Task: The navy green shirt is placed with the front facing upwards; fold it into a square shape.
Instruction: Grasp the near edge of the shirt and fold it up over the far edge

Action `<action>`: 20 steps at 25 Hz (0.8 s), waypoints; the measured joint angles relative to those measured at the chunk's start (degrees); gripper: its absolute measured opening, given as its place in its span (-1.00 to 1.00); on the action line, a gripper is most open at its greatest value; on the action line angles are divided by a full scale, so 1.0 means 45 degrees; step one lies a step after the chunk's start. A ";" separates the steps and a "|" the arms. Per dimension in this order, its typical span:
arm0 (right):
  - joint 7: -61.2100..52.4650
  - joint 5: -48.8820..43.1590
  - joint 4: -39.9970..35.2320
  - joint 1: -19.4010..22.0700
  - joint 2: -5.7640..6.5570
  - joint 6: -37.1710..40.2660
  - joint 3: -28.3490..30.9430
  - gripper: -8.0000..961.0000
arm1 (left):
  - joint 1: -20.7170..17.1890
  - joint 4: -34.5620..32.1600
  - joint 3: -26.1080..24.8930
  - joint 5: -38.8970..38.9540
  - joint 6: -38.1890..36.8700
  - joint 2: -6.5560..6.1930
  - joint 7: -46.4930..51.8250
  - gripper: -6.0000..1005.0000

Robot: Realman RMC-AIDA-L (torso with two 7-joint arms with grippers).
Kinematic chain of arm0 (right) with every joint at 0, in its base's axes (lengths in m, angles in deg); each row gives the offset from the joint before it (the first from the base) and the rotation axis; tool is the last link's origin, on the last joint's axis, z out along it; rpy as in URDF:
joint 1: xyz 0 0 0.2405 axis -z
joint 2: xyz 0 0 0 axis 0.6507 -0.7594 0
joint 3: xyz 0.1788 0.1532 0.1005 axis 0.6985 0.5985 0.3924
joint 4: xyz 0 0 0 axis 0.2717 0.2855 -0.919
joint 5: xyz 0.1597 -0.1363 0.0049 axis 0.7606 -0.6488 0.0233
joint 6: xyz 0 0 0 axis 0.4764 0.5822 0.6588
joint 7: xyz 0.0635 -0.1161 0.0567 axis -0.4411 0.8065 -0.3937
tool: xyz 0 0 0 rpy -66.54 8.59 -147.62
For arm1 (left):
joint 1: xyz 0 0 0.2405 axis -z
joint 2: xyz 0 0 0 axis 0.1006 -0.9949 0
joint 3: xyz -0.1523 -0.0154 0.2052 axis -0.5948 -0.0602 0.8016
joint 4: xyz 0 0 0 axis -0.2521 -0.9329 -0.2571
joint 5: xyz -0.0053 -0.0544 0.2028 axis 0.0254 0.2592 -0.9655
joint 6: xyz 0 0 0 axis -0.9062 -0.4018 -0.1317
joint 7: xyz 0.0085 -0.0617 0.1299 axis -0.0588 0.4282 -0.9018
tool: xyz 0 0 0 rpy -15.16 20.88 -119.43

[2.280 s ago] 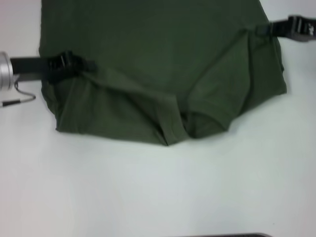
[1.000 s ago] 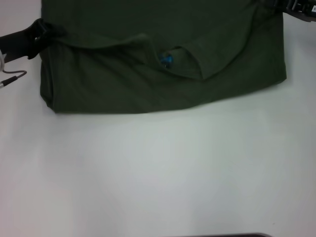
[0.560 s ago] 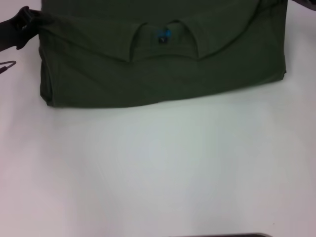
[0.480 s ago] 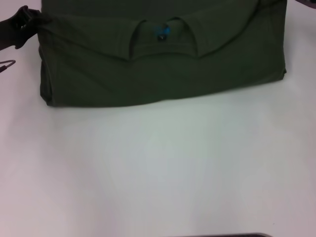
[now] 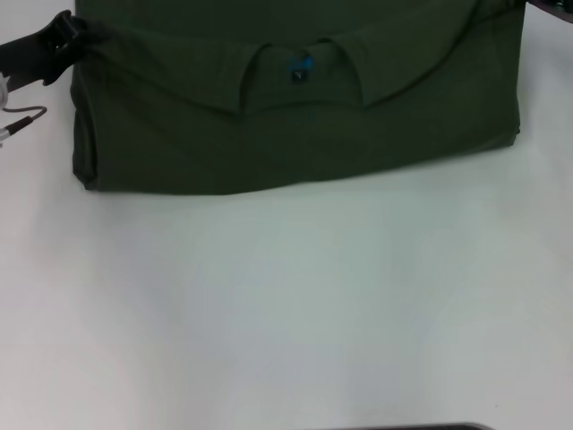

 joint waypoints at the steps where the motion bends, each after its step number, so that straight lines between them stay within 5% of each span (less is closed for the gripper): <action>1: 0.0004 0.0051 -0.0001 0.0008 -0.0004 -0.0040 0.0005 -0.91 | 0.0054 0.0006 0.0002 0.0000 0.0050 0.0014 -0.0011 -0.71; 20: 0.0404 0.0209 0.0620 -0.0232 0.0023 -0.1227 -0.0797 -0.81 | 0.0627 0.0619 0.0044 -0.0001 0.1261 0.0140 -0.0847 -0.69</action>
